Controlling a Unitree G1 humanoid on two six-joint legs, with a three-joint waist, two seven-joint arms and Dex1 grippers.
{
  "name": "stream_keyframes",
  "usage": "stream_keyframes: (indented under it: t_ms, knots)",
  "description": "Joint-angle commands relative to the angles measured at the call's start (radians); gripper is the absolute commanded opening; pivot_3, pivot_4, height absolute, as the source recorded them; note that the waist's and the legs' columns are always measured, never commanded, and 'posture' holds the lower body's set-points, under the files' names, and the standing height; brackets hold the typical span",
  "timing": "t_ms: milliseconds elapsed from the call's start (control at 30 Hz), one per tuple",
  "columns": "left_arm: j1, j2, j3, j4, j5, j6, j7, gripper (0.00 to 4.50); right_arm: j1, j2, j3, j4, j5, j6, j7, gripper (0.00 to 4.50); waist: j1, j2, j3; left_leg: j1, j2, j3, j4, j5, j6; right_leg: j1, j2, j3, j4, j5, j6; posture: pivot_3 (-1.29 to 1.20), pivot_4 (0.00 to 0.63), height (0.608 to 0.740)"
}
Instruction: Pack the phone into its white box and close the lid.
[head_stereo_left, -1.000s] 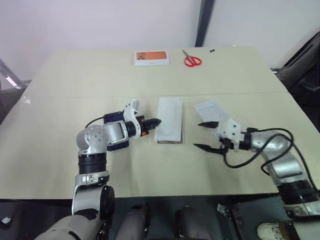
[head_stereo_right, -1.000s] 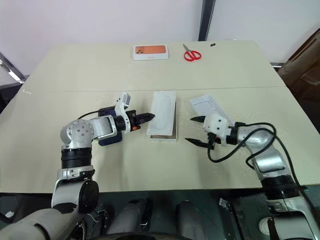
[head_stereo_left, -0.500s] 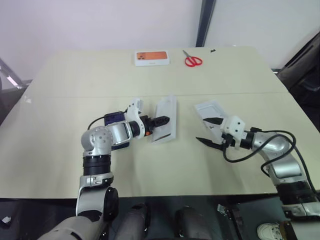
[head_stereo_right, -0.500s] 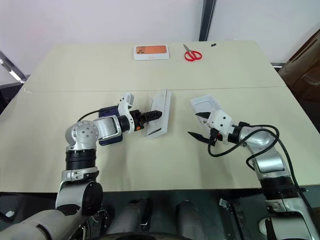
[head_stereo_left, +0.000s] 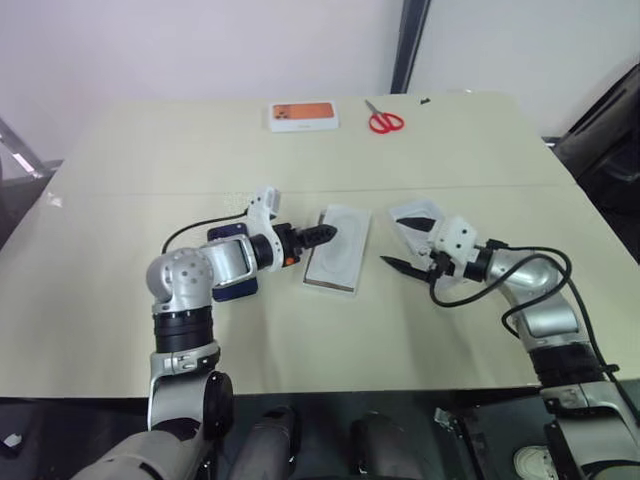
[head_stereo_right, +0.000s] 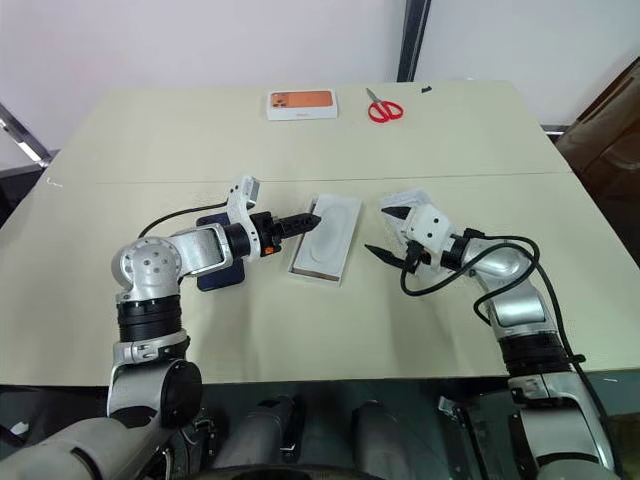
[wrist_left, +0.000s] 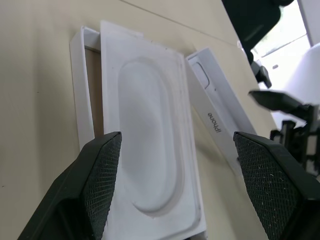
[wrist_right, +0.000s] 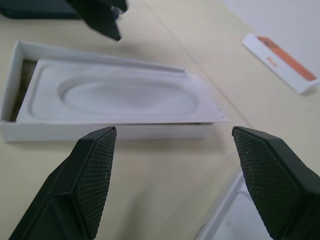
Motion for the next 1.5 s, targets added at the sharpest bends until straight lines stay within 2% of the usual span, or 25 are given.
stream_keyframes:
  t_ms: [33,100,200,233,400,567,700,833,1133,1333,1500]
  knots:
    - [-0.014,0.041,0.025,-0.060,-0.047,-0.023,-0.055,3.75,-0.050,0.026,0.007,-0.011,-0.013,0.026,-0.040,3.90,-0.001,0.000,0.000,0.000,0.000,0.000,0.000,0.000,0.000,0.000,0.000,0.000,0.000,0.000,0.000,0.00,0.150,0.734]
    - [0.008,0.101,-0.014,-0.081,-0.015,-0.115,-0.130,3.75,-0.080,0.048,0.021,-0.007,-0.024,0.079,-0.064,3.90,-0.003,0.000,0.000,0.000,0.000,0.000,0.000,0.000,0.000,0.000,0.000,0.000,0.000,0.000,0.000,0.00,0.150,0.734]
    - [0.108,0.286,-0.173,-0.103,0.151,-0.420,-0.385,3.83,-0.134,0.118,0.052,-0.015,-0.043,0.162,-0.131,3.08,-0.009,0.001,-0.001,0.000,0.000,0.001,-0.002,0.001,-0.001,-0.001,0.000,0.001,0.000,0.000,0.000,0.00,0.150,0.734]
    - [0.138,0.324,-0.190,-0.096,0.174,-0.500,-0.454,3.83,-0.145,0.140,0.062,-0.020,-0.050,0.181,-0.150,2.70,-0.009,0.002,-0.001,0.000,0.000,0.001,-0.003,0.001,-0.002,-0.002,0.000,0.001,0.000,0.000,0.000,0.00,0.150,0.734]
    - [0.246,0.466,-0.231,-0.025,0.255,-0.748,-0.688,3.83,-0.191,0.201,0.158,0.034,-0.176,0.167,-0.227,0.08,0.004,0.002,-0.001,0.000,0.000,0.000,-0.005,0.002,-0.003,-0.003,0.000,0.001,-0.002,0.000,-0.001,0.00,0.150,0.734]
    - [0.293,0.488,-0.165,-0.031,0.184,-0.791,-0.790,3.83,-0.253,0.234,0.220,0.130,-0.266,0.156,-0.285,0.03,0.002,0.002,0.000,0.001,-0.001,-0.001,-0.005,0.002,-0.003,-0.005,-0.001,0.000,-0.002,0.000,-0.001,0.00,0.150,0.734]
    - [0.318,0.494,-0.153,-0.024,0.171,-0.784,-0.808,3.83,-0.289,0.212,0.310,0.191,-0.383,0.079,-0.290,0.03,-0.005,0.002,0.000,0.000,0.000,-0.001,-0.006,0.002,-0.003,-0.004,-0.001,0.000,-0.001,0.000,-0.001,0.00,0.150,0.734]
    - [0.331,0.468,-0.150,-0.013,0.180,-0.844,-0.811,3.83,-0.265,0.203,0.394,0.158,-0.422,0.028,-0.196,0.03,-0.007,0.002,0.000,0.001,0.000,-0.001,-0.007,0.002,-0.003,-0.004,-0.001,0.001,-0.001,0.000,-0.001,0.00,0.150,0.734]
    - [0.337,0.461,-0.167,-0.020,0.196,-0.871,-0.797,3.83,-0.205,0.223,0.404,0.055,-0.357,0.011,-0.079,0.03,-0.005,0.002,0.000,0.001,0.000,-0.001,-0.007,0.002,-0.003,-0.003,0.000,0.000,-0.001,0.000,-0.001,0.00,0.150,0.734]
    - [0.340,0.445,-0.194,-0.033,0.210,-0.873,-0.783,3.83,-0.227,0.207,0.375,0.094,-0.383,-0.005,-0.110,0.03,-0.005,0.002,0.000,0.001,0.000,-0.001,-0.007,0.002,-0.003,-0.004,0.000,0.000,-0.001,0.000,-0.001,0.00,0.150,0.734]
    - [0.343,0.440,-0.203,-0.037,0.214,-0.881,-0.782,3.83,-0.283,0.189,0.317,0.099,-0.328,0.002,-0.089,0.03,-0.004,0.002,0.000,0.001,0.000,-0.001,-0.007,0.002,-0.003,-0.003,0.000,0.000,-0.001,0.000,-0.001,0.00,0.150,0.734]
